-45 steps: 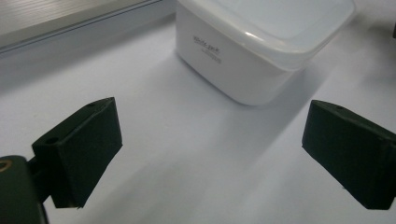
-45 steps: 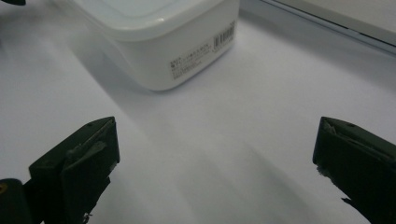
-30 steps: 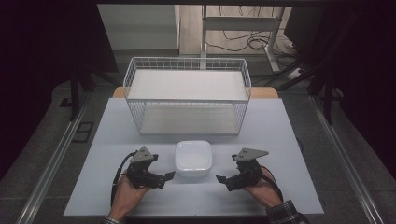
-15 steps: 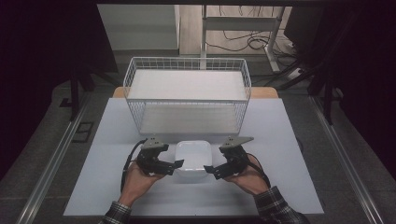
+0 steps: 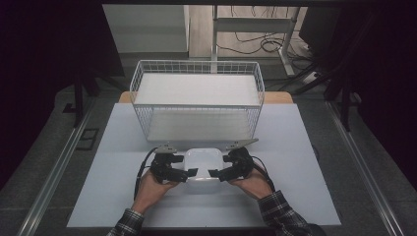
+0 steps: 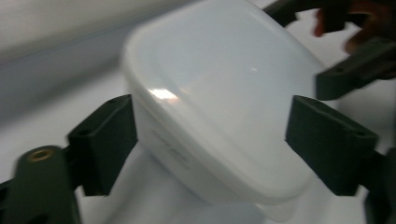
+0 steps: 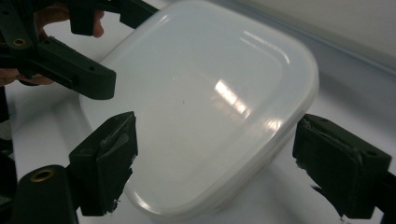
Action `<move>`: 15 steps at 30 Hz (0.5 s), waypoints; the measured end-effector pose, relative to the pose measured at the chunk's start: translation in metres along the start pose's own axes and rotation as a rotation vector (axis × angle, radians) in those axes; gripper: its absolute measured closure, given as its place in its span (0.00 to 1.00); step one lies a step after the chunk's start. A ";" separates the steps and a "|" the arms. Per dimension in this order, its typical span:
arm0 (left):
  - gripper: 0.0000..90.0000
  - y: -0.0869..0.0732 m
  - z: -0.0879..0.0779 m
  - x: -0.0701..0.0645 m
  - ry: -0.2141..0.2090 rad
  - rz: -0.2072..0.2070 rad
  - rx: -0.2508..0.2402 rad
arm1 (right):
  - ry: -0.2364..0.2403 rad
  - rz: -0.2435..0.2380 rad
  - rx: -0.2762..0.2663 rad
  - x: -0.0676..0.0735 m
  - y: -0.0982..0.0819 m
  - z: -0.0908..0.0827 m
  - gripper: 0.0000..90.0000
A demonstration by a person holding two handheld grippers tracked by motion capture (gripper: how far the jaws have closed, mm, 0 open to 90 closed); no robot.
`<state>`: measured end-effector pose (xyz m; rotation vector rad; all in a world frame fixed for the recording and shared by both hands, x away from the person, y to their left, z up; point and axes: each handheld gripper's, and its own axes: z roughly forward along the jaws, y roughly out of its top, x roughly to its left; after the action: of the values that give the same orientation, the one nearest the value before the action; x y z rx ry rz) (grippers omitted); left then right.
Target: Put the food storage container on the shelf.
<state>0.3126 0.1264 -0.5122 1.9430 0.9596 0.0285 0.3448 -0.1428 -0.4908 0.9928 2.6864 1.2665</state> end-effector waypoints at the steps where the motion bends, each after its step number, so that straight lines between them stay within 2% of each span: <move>1: 0.20 -0.002 -0.001 -0.002 0.001 -0.007 0.004 | 0.004 0.004 0.007 0.000 -0.001 -0.001 0.17; 3: 0.23 -0.004 -0.005 -0.006 0.005 -0.013 0.014 | 0.017 0.016 0.007 0.002 -0.005 -0.002 0.20; 5: 0.30 -0.006 -0.010 -0.009 0.012 -0.026 0.013 | 0.024 0.040 0.008 0.003 -0.008 -0.008 0.29; 8: 0.47 -0.011 -0.019 -0.012 0.029 -0.058 -0.012 | -0.006 0.039 -0.014 0.005 -0.011 -0.019 0.50; 11: 0.62 -0.011 -0.025 -0.014 0.038 -0.065 -0.024 | -0.008 0.052 -0.031 0.005 -0.013 -0.025 0.61; 15: 0.78 -0.012 -0.029 -0.013 0.073 -0.087 -0.077 | -0.006 0.086 -0.089 0.003 -0.015 -0.034 0.78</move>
<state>0.2852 0.1425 -0.5006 1.8386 1.0746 0.0859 0.3255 -0.1712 -0.4778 1.1095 2.5838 1.3812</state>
